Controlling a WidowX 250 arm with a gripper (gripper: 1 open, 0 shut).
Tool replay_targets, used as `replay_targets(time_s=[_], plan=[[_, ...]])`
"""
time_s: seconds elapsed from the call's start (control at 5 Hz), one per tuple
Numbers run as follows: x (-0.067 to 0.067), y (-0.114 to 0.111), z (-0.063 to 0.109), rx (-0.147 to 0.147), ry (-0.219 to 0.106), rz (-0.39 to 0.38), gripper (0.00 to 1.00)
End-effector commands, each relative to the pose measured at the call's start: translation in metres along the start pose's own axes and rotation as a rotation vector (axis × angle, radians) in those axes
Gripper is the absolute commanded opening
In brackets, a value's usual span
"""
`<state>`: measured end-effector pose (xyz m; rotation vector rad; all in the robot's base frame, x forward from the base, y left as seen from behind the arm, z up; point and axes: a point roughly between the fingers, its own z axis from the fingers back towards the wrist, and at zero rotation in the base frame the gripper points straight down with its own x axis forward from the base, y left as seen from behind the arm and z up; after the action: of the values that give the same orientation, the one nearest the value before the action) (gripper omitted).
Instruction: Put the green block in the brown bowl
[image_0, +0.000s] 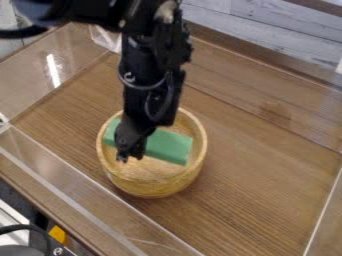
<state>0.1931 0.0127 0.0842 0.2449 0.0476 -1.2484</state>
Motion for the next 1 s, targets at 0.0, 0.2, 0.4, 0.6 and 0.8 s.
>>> replay_targets(time_s=[0.0, 0.2, 0.4, 0.6, 0.8], plan=[[-0.0009, 0.0031, -0.0048, 0.04, -0.007, -0.03, 0.0], [-0.0012, 0.0039, -0.0075, 0.036, -0.001, -0.032, 0.0], [-0.0009, 0.0045, -0.0091, 0.032, 0.005, -0.034, 0.0], [-0.0004, 0.0054, -0.0109, 0.028, 0.009, -0.033, 0.0], [0.0002, 0.007, -0.0135, 0.025, 0.012, -0.03, 0.0]])
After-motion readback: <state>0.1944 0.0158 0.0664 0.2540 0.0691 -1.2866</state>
